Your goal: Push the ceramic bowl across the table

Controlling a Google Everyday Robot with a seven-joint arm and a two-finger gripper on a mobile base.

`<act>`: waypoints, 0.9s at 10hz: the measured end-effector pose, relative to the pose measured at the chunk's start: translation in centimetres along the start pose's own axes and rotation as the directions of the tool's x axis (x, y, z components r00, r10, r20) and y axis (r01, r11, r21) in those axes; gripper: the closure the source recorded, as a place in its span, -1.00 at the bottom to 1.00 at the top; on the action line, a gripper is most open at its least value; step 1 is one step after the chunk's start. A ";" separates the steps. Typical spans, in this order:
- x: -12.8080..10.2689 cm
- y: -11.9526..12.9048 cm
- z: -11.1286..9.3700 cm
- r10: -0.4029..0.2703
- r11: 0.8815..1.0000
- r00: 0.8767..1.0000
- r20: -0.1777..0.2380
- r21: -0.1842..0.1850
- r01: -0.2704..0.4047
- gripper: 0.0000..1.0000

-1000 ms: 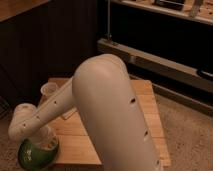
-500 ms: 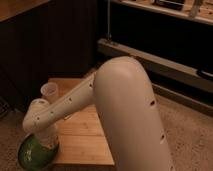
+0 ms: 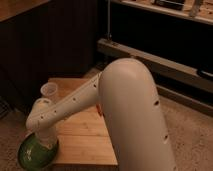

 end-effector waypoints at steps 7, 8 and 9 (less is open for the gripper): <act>0.0 -1.0 1.1 -0.010 1.000 1.000 -0.013 -0.004 0.010 0.83; 0.0 -1.2 0.6 -0.011 1.000 1.000 -0.010 -0.004 0.011 0.83; 0.3 -1.6 0.4 -0.009 1.000 1.000 -0.011 -0.002 0.009 0.83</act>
